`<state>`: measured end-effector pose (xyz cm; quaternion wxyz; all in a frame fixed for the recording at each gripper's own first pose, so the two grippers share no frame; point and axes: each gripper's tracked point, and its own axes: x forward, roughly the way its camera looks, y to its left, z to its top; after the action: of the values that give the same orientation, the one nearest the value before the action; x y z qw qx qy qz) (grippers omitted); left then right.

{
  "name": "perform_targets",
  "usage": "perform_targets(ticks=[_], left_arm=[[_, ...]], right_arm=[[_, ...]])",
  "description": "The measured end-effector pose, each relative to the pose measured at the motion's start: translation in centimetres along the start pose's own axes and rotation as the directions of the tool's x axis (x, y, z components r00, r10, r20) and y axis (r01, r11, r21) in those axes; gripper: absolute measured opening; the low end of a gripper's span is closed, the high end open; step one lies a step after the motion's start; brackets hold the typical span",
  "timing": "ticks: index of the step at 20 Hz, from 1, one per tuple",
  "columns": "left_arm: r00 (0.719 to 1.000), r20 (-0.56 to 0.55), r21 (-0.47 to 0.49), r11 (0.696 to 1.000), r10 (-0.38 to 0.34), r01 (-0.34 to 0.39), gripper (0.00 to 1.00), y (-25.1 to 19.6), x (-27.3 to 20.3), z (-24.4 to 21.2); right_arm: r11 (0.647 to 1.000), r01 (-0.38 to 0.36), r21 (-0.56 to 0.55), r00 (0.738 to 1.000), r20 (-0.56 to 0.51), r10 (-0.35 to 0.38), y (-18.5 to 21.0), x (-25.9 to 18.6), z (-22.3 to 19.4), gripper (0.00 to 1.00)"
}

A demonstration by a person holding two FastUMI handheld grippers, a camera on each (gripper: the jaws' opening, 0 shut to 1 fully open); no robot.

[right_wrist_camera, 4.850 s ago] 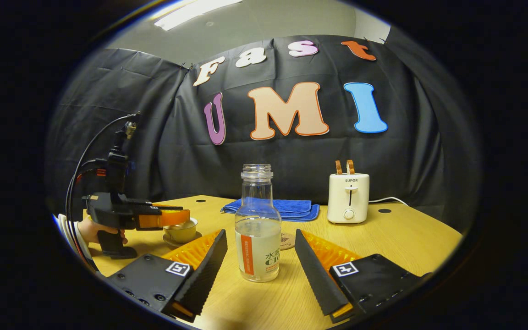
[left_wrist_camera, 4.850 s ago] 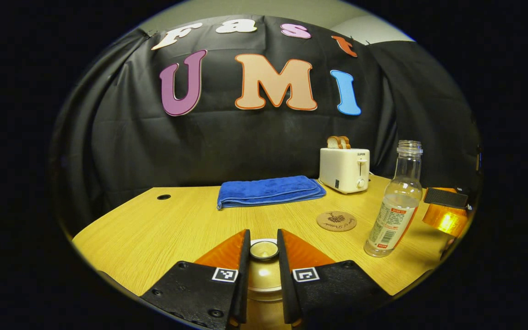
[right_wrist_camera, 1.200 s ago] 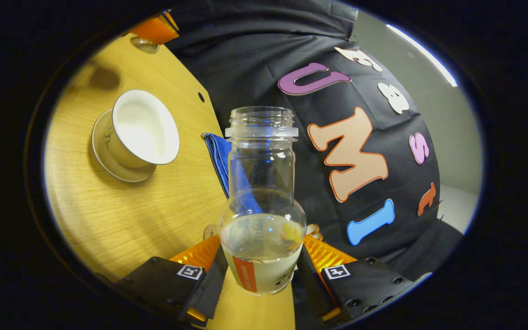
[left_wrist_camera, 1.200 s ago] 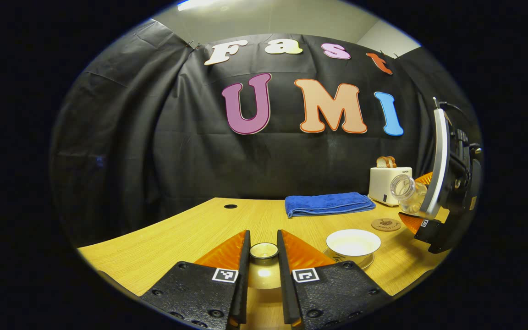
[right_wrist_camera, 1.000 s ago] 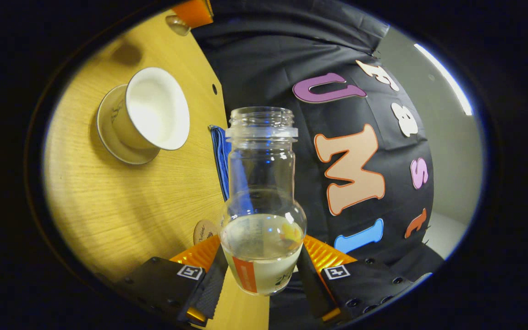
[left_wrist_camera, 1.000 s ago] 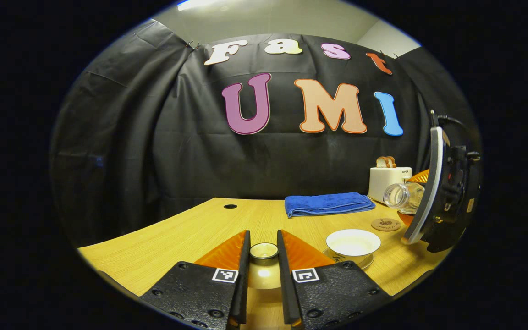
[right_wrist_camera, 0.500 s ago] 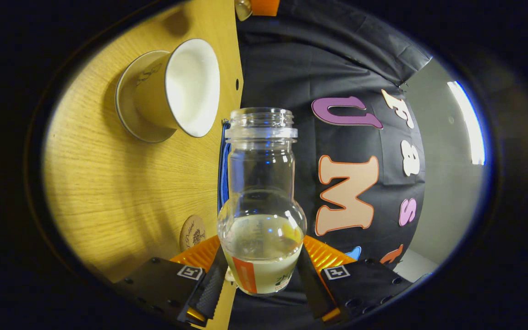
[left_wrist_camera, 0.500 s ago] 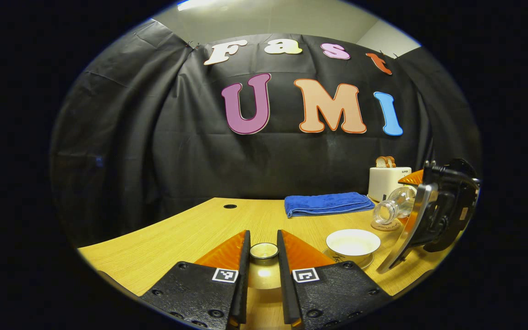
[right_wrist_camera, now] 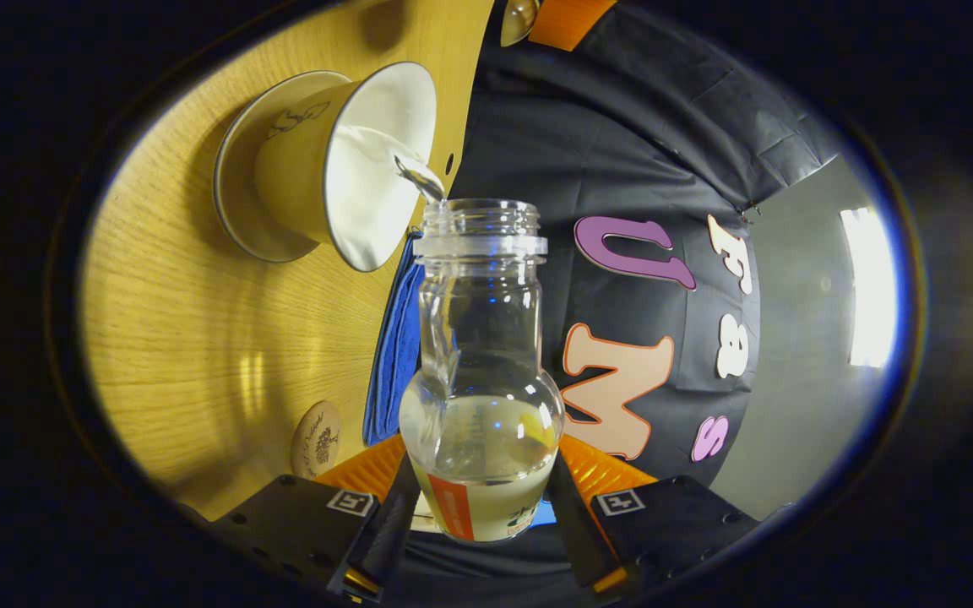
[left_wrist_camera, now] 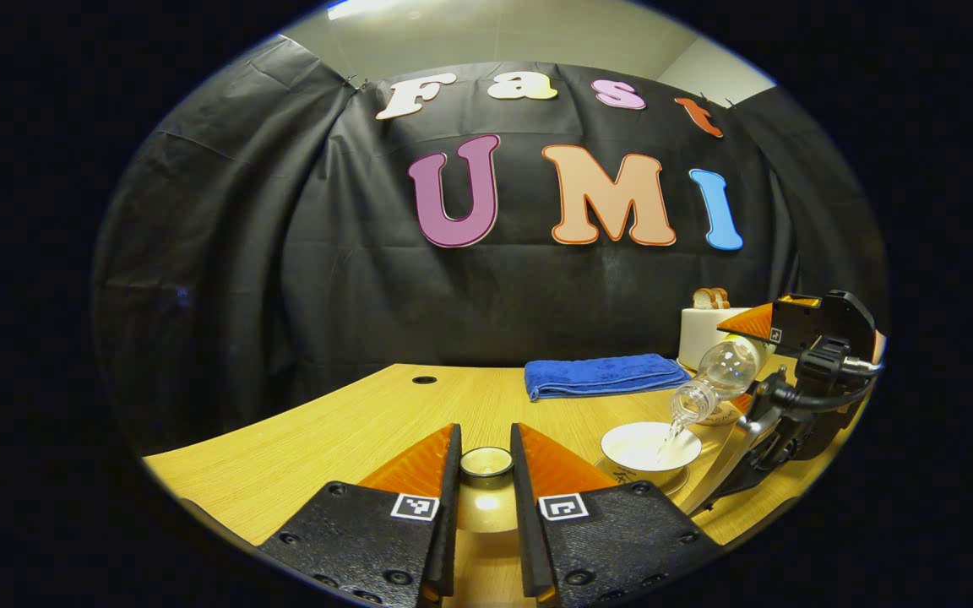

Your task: Open the teacup lid with one hand, grasp the water bottle and pour water into the teacup with the other hand; after pouring, place the water bottle on the coaster and then close the teacup lid.

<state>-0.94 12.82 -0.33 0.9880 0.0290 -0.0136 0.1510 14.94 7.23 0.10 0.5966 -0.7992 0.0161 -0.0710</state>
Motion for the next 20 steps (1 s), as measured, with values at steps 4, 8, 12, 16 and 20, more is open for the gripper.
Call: perform_targets(ticks=[4, 8, 12, 16, 20], left_arm=[[1.0, 0.001, -0.001, 1.0, 0.0, 0.0, 0.28, 0.0, 0.0, 0.0], [1.0, 0.001, -0.001, 1.0, 0.003, -0.003, 0.28, 0.0, -0.1, -0.1], [1.0, 0.002, -0.001, 1.0, 0.002, -0.002, 0.28, 0.1, 0.0, -0.1], [1.0, 0.002, -0.001, 1.0, 0.003, -0.003, 0.28, 0.2, -0.1, -0.1], [1.0, 0.001, -0.001, 1.0, 0.003, -0.003, 0.28, 0.0, -0.1, -0.2]], right_arm=[[1.0, 0.023, -0.021, 1.0, 0.007, -0.023, -0.9, 0.1, 0.1, 0.8], [0.996, 0.058, -0.071, 0.998, 0.018, -0.057, -1.3, 0.4, 0.1, 0.8], [0.99, 0.089, -0.112, 0.996, 0.03, -0.086, -1.7, 0.6, 0.1, 0.79], [0.978, 0.124, -0.165, 0.992, 0.05, -0.117, -2.6, 0.8, 0.0, 0.79], [0.971, 0.155, -0.183, 0.987, 0.064, -0.145, -4.5, 1.2, 0.0, 0.79]])
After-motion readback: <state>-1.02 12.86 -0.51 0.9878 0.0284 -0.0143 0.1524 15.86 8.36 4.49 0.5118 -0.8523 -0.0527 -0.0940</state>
